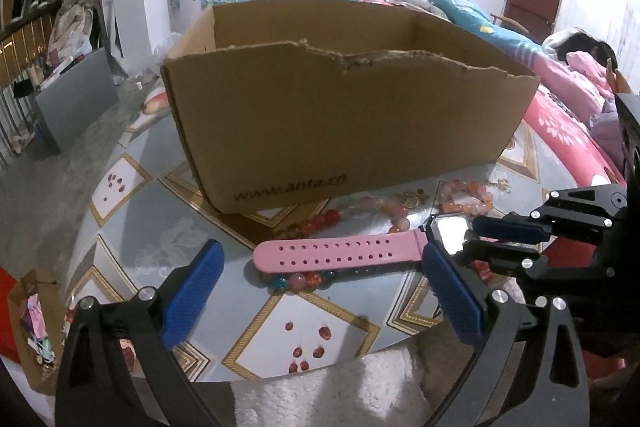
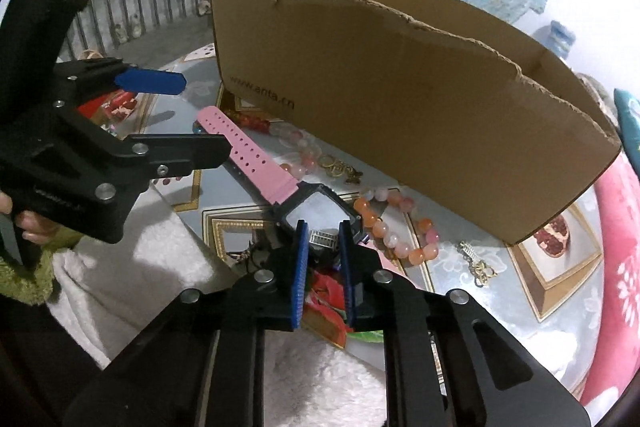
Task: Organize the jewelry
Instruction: 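Move the right gripper to the pink watch and close on its face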
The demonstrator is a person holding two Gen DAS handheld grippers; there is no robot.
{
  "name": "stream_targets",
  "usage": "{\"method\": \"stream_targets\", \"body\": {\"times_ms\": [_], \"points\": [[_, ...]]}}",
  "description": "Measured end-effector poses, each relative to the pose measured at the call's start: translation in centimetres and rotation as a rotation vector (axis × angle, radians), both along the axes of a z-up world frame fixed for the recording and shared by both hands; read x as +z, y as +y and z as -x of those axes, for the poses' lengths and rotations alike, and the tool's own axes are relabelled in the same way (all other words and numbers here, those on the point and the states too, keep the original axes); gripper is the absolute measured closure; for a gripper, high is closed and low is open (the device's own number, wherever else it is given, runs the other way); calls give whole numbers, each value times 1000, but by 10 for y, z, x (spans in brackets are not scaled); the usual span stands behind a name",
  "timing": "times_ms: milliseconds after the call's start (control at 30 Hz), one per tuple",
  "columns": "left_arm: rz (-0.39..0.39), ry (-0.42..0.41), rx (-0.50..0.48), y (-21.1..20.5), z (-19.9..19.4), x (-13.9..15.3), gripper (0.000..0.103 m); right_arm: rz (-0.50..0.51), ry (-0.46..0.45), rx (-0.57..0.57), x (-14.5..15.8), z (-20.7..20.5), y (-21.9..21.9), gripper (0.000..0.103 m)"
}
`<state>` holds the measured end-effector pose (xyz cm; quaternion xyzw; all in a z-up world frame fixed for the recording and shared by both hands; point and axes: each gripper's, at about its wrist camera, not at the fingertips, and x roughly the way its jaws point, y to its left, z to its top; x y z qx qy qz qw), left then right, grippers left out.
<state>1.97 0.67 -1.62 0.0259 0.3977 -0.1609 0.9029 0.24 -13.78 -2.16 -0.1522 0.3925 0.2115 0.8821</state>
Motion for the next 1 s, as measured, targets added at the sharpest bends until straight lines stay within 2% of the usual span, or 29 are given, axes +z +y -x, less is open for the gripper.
{"method": "stream_targets", "body": {"times_ms": [200, 267, 367, 600, 667, 767, 833, 900, 1000], "points": [[-1, 6, 1, 0, -2, 0, 6, -49, 22, -5, 3, -2, -10, 92], [0, 5, 2, -1, -3, -1, 6, -69, 36, -20, 5, -6, -18, 103], [2, 6, 6, 0, -3, -2, 6, -98, 41, -60, 8, -11, -27, 103], [2, 8, 13, 1, -2, -2, 6, -94, 13, -184, 15, -17, -52, 103], [2, 9, 14, 0, -2, -3, 6, -116, 18, -182, 18, -15, -56, 103], [0, 9, 15, 0, -2, -3, 6, -118, 5, -115, 20, -7, -42, 100], [-1, 11, 17, 1, -2, -4, 6, -97, -6, -47, 20, -1, -29, 92], [-2, 13, 19, 0, -3, -4, 6, -53, -31, -6, 17, 4, -17, 77], [-8, 15, 25, 0, -5, -6, 6, 8, -47, -6, 11, 3, -11, 76]]}}
